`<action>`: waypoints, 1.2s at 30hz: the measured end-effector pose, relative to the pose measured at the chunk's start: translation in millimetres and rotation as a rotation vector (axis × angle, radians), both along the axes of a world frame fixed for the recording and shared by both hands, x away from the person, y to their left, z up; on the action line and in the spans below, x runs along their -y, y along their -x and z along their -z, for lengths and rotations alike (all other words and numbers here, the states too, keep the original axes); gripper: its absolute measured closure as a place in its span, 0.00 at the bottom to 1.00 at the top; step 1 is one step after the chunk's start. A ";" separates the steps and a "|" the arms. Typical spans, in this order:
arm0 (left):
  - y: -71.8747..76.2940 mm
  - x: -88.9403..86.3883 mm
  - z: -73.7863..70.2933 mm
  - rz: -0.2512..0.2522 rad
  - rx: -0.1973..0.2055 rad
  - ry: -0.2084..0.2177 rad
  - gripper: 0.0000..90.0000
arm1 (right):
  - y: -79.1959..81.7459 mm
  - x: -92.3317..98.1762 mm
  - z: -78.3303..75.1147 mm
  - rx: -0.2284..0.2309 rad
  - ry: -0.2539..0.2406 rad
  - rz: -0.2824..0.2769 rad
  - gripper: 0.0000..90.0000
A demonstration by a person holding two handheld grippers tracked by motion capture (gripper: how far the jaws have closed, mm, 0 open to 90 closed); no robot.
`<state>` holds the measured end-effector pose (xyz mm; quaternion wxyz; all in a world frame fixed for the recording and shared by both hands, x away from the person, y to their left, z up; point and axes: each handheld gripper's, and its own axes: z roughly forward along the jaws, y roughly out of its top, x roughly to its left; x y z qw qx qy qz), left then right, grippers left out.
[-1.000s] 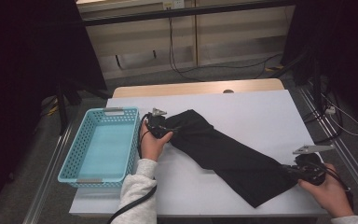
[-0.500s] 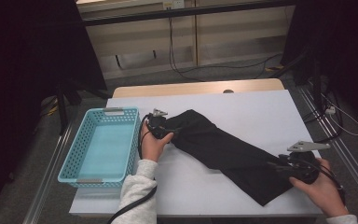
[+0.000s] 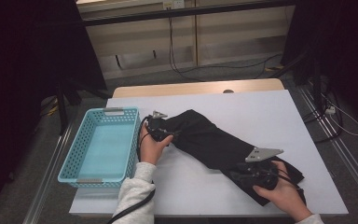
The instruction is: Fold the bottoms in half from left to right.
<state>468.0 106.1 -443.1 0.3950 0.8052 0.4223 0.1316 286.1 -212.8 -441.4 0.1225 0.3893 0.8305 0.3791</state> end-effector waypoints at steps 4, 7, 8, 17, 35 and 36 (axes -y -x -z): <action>2.7 -1.1 -0.4 -0.006 0.004 0.002 0.23 | -3.5 -13.1 13.6 -0.024 0.051 -0.008 0.67; 4.3 -1.8 -0.7 -0.008 0.006 -0.004 0.23 | -6.1 -16.4 13.2 0.017 0.085 0.004 0.66; 4.5 -2.0 -0.4 -0.010 0.005 -0.001 0.23 | -6.8 -16.4 13.8 0.019 0.101 -0.003 0.67; 5.0 -4.7 1.0 -0.008 -0.005 -0.010 0.23 | -7.6 -14.5 16.1 0.042 0.104 0.001 0.78; 4.9 -5.1 -0.1 -0.017 0.003 0.006 0.23 | 10.4 -12.9 8.9 -0.019 0.065 -0.120 0.95; 4.8 -5.1 -0.1 -0.016 0.003 0.004 0.23 | 12.4 -13.3 8.5 -0.023 0.057 -0.127 0.95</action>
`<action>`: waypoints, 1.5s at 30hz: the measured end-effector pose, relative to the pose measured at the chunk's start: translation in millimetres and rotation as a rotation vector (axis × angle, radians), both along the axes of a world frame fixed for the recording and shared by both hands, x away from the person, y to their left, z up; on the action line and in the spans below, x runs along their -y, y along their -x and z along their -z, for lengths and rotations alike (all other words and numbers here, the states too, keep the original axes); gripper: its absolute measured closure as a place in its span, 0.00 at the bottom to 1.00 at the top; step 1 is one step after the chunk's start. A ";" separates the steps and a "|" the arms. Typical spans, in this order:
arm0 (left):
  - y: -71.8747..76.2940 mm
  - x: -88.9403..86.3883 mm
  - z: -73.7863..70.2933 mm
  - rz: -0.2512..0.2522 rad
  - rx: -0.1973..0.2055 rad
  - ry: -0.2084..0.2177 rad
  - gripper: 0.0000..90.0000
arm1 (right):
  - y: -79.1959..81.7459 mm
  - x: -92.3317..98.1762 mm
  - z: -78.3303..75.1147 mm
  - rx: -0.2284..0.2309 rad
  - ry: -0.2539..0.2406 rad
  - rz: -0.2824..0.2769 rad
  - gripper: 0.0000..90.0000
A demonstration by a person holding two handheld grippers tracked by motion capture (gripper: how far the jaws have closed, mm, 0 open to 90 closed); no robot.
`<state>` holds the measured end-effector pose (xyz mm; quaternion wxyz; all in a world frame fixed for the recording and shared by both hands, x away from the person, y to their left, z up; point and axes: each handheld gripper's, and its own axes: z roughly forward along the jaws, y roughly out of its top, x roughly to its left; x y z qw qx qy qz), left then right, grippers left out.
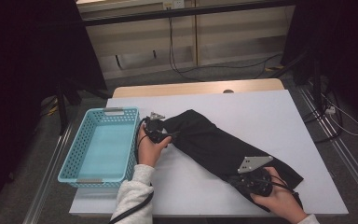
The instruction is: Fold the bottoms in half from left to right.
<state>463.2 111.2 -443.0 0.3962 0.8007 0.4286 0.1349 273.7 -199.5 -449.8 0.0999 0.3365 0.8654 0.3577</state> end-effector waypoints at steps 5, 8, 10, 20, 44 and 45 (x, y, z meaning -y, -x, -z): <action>-0.3 0.8 0.7 0.000 -0.005 0.000 0.23 | 5.9 -5.1 0.4 -0.042 -0.007 -0.065 0.93; -0.1 0.9 0.5 0.000 -0.003 -0.003 0.23 | 4.0 -4.2 -0.9 -0.046 -0.032 -0.067 0.75; 0.2 1.3 0.6 0.002 -0.008 -0.003 0.23 | 0.4 -1.0 -5.0 -0.046 -0.063 -0.049 0.70; 4.5 -2.3 -0.8 0.007 -0.008 -0.013 0.22 | -40.7 38.4 -23.5 0.060 -0.096 0.202 0.49; 16.0 -10.6 -0.5 0.006 -0.014 -0.044 0.20 | -113.1 49.5 8.4 -0.007 -0.033 0.377 0.98; 16.1 -10.5 -0.7 0.005 -0.015 -0.039 0.20 | -114.7 50.4 7.3 -0.010 -0.029 0.376 0.99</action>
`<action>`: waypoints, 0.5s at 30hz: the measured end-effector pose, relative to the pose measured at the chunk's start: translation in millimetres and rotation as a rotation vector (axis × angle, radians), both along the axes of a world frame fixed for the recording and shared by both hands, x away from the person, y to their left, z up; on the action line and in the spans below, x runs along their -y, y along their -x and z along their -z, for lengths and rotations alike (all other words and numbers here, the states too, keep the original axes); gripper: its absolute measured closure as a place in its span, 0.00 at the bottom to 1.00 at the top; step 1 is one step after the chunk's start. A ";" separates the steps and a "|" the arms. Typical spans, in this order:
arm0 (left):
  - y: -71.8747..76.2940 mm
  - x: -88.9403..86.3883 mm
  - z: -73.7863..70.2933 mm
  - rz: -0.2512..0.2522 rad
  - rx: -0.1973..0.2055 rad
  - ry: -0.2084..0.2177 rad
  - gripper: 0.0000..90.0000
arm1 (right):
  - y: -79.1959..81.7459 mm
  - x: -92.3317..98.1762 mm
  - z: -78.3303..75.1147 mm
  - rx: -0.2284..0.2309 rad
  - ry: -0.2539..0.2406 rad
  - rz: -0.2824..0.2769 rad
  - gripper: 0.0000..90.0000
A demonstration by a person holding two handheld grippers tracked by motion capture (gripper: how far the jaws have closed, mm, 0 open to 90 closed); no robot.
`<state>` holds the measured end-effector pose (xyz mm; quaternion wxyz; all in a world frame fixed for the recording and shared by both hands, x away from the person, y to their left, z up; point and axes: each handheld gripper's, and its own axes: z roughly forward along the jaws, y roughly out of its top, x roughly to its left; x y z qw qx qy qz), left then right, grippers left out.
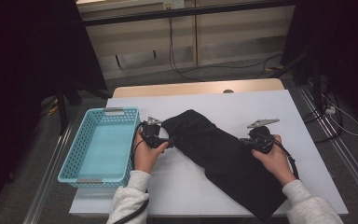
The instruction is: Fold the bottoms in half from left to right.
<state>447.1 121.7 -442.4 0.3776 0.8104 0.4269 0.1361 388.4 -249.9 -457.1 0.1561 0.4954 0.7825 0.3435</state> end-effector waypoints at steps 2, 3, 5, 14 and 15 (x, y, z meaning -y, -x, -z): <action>-0.1 0.3 -0.4 0.001 0.005 -0.002 0.20 | -3.5 2.9 -0.2 -0.002 -0.003 0.005 0.99; -0.3 0.1 -0.7 0.003 0.004 0.003 0.20 | -5.1 4.8 0.1 -0.006 -0.017 0.015 0.99; -0.8 0.0 -0.7 -0.001 0.009 0.005 0.20 | -8.3 8.1 -0.2 -0.002 -0.017 0.021 0.99; -3.0 -1.2 3.1 -0.017 0.006 0.011 0.20 | -18.9 20.2 3.4 0.036 -0.009 0.088 0.93; -2.9 -1.4 3.2 -0.021 -0.002 0.016 0.20 | -18.4 19.9 2.3 0.039 -0.009 0.077 0.85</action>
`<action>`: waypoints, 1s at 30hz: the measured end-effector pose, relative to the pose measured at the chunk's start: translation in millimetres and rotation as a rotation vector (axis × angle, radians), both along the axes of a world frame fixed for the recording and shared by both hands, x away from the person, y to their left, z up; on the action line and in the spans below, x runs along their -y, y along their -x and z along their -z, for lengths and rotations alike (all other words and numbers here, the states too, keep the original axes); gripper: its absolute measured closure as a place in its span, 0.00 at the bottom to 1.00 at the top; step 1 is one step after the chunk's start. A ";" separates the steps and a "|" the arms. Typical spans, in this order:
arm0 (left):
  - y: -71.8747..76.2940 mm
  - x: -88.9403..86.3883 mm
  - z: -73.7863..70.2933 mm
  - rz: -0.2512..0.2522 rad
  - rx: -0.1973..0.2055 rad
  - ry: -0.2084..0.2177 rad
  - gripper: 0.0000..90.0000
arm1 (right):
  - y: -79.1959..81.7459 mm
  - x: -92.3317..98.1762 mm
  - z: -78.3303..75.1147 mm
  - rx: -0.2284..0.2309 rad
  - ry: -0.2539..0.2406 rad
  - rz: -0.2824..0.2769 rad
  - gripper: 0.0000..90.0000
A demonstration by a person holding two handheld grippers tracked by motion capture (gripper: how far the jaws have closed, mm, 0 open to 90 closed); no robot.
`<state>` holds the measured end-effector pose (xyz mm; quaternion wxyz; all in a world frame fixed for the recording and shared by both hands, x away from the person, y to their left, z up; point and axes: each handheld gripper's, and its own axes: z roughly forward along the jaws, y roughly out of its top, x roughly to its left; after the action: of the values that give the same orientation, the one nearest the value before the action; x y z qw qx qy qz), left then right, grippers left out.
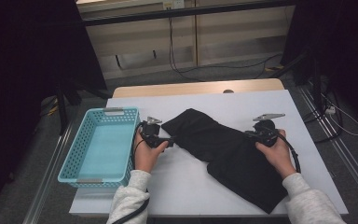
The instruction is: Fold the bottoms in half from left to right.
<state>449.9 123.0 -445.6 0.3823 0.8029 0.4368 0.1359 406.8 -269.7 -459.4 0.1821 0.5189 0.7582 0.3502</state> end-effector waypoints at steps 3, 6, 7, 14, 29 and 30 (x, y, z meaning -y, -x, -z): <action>-0.1 0.0 -0.2 0.001 0.004 -0.002 0.20 | 4.9 -2.6 -5.5 0.014 0.005 -0.010 0.74; 0.4 -0.4 -1.1 0.013 -0.002 -0.005 0.20 | 10.7 -7.0 -10.2 0.030 0.024 -0.029 0.62; 0.7 -0.3 -1.1 0.011 -0.001 -0.007 0.20 | 12.8 -7.8 -11.4 0.036 0.025 -0.038 0.60; 0.6 -0.7 -2.0 0.004 0.002 0.004 0.20 | 25.5 8.7 -19.8 0.047 0.005 -0.018 0.49; -3.2 4.8 -5.6 0.015 0.014 0.009 0.20 | 70.0 45.0 -17.9 0.008 0.054 0.049 0.51; -3.4 5.2 -5.8 0.015 0.018 0.007 0.20 | 73.9 47.2 -17.5 0.005 0.048 0.056 0.52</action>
<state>453.3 117.8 -439.8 0.3899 0.8036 0.4277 0.1387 333.0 -316.9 -441.9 0.2061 0.5344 0.7513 0.3279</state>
